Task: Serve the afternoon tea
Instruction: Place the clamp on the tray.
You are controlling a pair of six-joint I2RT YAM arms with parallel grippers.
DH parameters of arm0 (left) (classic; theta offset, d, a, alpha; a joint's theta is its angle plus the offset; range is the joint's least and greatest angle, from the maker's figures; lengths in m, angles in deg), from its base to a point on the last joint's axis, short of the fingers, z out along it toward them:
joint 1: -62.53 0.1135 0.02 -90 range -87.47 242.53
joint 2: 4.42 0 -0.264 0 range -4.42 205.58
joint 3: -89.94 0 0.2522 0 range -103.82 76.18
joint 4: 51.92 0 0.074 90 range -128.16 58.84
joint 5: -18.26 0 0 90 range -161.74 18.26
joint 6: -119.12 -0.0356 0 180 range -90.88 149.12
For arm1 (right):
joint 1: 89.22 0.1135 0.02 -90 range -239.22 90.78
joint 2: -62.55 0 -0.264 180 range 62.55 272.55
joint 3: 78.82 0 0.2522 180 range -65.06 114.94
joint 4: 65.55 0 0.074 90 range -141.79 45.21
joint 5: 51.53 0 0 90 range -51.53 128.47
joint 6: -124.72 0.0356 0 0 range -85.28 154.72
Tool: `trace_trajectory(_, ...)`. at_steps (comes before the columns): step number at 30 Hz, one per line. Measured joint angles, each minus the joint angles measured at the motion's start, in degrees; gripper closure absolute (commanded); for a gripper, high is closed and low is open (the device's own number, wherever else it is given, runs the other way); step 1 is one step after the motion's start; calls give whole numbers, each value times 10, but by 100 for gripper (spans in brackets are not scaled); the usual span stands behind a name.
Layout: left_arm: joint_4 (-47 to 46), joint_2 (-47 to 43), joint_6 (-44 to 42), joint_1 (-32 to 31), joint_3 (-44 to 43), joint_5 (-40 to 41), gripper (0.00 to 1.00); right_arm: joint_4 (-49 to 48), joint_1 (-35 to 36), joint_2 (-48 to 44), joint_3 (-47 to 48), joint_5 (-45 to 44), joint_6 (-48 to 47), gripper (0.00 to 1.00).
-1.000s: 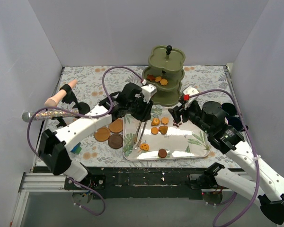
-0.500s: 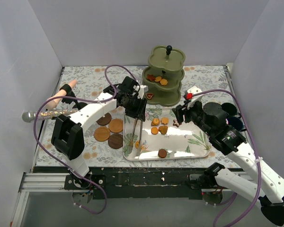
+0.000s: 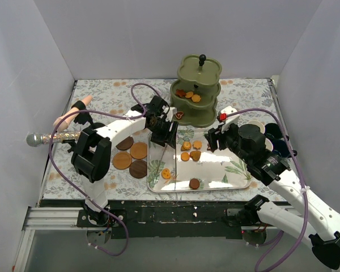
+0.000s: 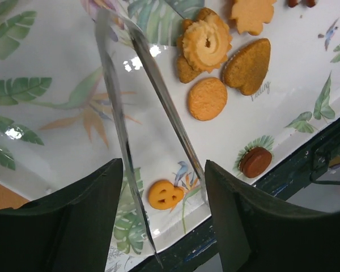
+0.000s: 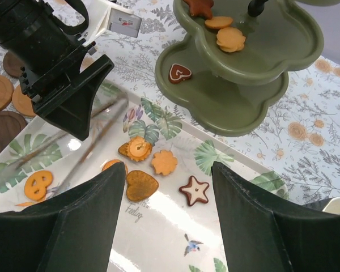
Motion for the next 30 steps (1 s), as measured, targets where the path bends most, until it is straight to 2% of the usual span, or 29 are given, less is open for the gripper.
trace_trajectory(6,-17,28,4,9,8,-3,27,-3,0,18,-22,0,24,32)
trace_trajectory(8,-19,30,4,10,11,-3,17,-2,0,26,-28,1,38,30)
trace_trajectory(9,-21,30,3,10,11,-2,6,-2,0,32,-30,2,50,26)
trace_trajectory(10,-25,28,2,10,11,0,3,-2,0,38,-31,3,61,21)
trace_trajectory(12,-35,21,-2,10,11,5,2,-4,2,52,-31,4,89,13)
trace_trajectory(16,-75,-33,-7,15,28,18,2,-12,18,102,-31,-1,172,11)
trace_trajectory(18,-110,-89,-9,28,59,26,2,-16,47,136,-31,-24,219,10)
trace_trajectory(22,-186,-209,10,100,138,57,2,-15,130,215,-17,-91,305,9)
trace_trajectory(26,-275,-297,39,183,219,123,2,10,161,316,49,-128,388,8)
trace_trajectory(30,-309,-321,49,201,247,169,2,42,183,409,133,-169,447,8)
